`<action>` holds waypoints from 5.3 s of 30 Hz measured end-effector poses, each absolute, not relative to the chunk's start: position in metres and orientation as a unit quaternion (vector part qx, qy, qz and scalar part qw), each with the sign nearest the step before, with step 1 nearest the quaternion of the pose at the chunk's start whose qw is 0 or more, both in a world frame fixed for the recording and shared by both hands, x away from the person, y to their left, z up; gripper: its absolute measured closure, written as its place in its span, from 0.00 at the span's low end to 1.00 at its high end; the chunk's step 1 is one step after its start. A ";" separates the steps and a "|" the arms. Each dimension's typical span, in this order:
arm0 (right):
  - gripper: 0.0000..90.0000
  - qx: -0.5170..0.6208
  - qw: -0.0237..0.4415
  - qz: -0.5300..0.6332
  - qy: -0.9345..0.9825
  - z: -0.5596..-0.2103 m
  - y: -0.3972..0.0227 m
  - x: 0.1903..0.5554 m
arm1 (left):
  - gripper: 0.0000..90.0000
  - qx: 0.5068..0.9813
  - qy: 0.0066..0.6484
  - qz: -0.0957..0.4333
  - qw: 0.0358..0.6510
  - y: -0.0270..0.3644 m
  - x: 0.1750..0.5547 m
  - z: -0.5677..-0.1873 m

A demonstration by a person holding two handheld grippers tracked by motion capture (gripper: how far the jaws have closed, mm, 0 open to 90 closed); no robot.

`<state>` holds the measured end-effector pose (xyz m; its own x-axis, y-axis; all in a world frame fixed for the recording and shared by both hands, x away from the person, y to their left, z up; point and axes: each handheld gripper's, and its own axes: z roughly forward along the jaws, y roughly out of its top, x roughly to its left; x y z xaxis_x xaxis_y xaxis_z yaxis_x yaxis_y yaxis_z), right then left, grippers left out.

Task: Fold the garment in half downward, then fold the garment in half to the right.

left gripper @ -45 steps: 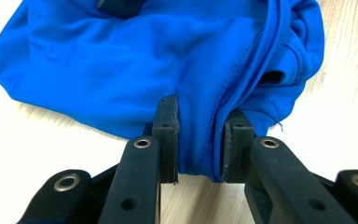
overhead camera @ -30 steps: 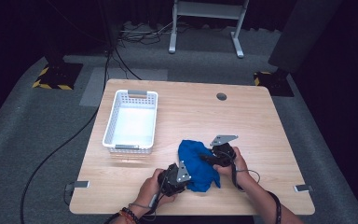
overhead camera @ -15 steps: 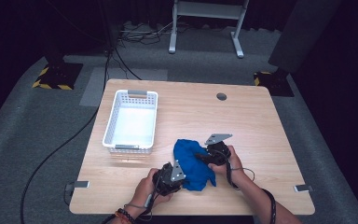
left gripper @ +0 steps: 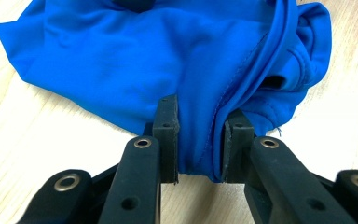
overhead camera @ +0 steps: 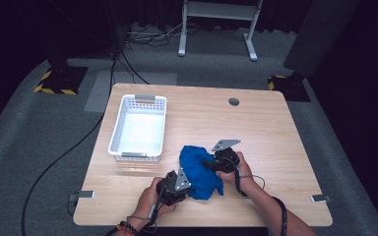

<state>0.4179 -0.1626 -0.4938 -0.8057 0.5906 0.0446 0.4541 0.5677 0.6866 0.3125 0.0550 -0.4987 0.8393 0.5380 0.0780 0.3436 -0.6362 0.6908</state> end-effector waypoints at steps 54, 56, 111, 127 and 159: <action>0.37 0.296 0.109 0.374 0.872 -0.483 -0.174 0.419 | 0.81 0.889 0.254 0.150 0.349 0.058 0.312 -0.500; 0.34 0.293 0.109 0.372 0.874 -0.481 -0.177 0.418 | 0.81 0.889 0.254 0.151 0.349 0.058 0.312 -0.500; 0.76 0.227 0.067 0.327 0.915 -0.479 -0.139 0.433 | 0.81 0.882 0.260 0.140 0.368 0.081 0.318 -0.496; 0.76 0.243 0.071 0.369 0.894 -0.463 -0.131 0.431 | 0.82 0.856 0.277 0.180 0.397 0.095 0.315 -0.476; 0.76 0.242 0.099 0.378 0.888 -0.433 -0.115 0.427 | 0.82 0.830 0.294 0.218 0.421 0.111 0.312 -0.452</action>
<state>0.4271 -0.1154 -0.4327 -0.8637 0.5039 0.0074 0.3545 0.5971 0.7196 0.3125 0.1110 -0.4515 0.7323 0.6712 0.1153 0.3038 -0.4735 0.8267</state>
